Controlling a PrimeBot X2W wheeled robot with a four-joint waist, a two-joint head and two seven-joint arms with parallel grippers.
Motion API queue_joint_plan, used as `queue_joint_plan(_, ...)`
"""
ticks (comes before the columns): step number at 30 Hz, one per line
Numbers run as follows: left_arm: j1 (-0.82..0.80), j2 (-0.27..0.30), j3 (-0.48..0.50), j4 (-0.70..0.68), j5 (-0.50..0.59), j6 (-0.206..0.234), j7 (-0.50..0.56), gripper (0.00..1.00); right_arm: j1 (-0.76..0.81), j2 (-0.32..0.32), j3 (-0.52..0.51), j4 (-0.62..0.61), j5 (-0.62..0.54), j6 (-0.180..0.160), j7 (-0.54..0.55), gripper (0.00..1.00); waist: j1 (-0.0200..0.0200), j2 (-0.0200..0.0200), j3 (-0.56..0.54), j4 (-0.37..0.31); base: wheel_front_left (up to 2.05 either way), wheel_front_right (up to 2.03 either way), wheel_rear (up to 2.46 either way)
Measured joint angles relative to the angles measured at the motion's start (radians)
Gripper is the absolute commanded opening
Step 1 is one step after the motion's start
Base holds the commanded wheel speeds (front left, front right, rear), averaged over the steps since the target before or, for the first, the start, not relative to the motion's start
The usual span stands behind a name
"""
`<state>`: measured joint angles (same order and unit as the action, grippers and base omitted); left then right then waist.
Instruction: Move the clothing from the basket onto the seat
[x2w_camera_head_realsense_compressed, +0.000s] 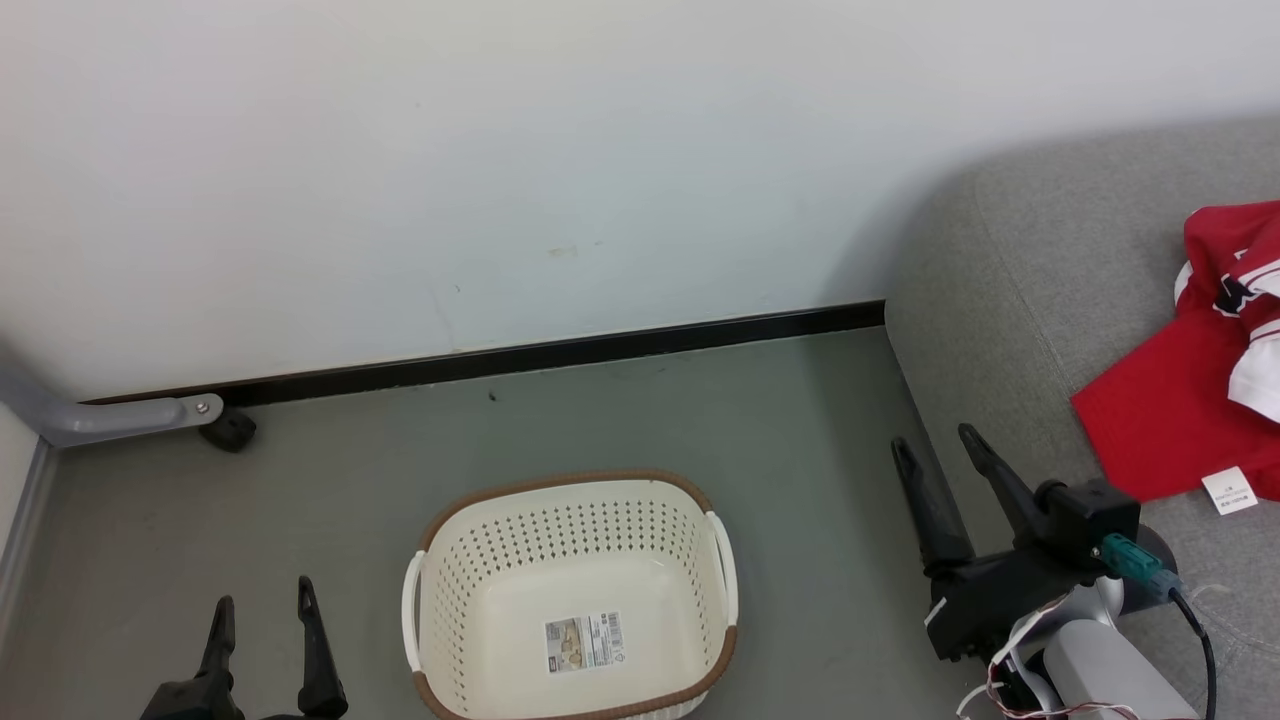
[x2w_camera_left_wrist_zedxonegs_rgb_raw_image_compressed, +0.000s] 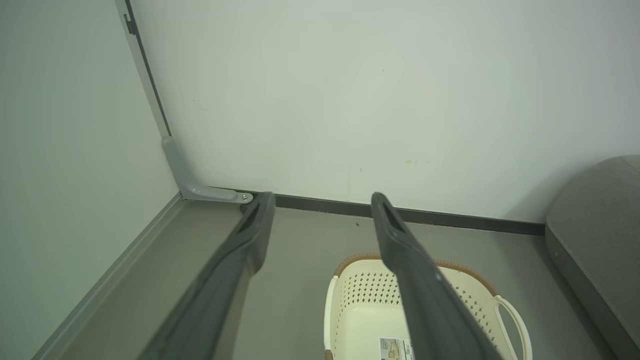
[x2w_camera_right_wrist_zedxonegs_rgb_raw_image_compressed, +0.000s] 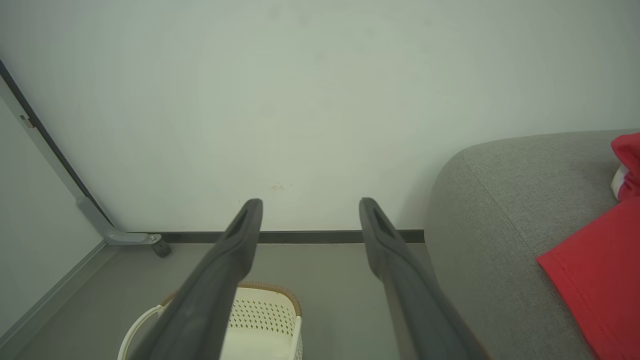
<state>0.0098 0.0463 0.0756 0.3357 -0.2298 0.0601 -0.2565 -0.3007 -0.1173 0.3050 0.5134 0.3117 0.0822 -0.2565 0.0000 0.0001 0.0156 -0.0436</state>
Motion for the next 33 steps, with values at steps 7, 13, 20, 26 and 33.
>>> queue_joint_plan(7, -0.002, 0.001, 0.013, 0.018, -0.001, -0.018, 0.000, 1.00, 0.000, 0.000, -0.008, -0.009, -0.001, -0.004, 0.000, 1.00, 0.0000, 0.0000, 0.003, -0.003, 0.00, 0.00, 0.00)
queue_joint_plan(13, -0.001, 0.000, 0.002, 0.005, 0.004, -0.016, 0.000, 1.00, 0.000, 0.000, -0.011, -0.009, -0.003, -0.004, 0.000, 1.00, 0.0000, 0.0000, 0.001, -0.003, 0.00, 0.00, 0.00)
queue_joint_plan(20, -0.001, -0.001, 0.000, 0.001, 0.004, -0.016, 0.000, 1.00, 0.000, 0.004, -0.011, -0.010, -0.004, -0.004, 0.000, 1.00, 0.0000, 0.0000, -0.002, 0.001, 0.00, 0.00, 0.00)
queue_joint_plan(26, -0.001, -0.002, 0.008, 0.020, 0.003, -0.025, 0.001, 0.00, 0.003, 0.005, -0.011, -0.005, -0.004, -0.003, 0.000, 0.00, 0.0000, 0.0000, -0.002, 0.002, 0.00, 0.00, 0.00)
queue_joint_plan(33, 0.033, -0.021, 0.006, 0.086, -0.002, -0.026, 0.005, 0.00, 0.099, 0.013, -0.002, 0.064, -0.001, -0.003, 0.004, 0.00, 0.0000, 0.0000, -0.003, 0.002, 0.00, 0.00, 0.00)
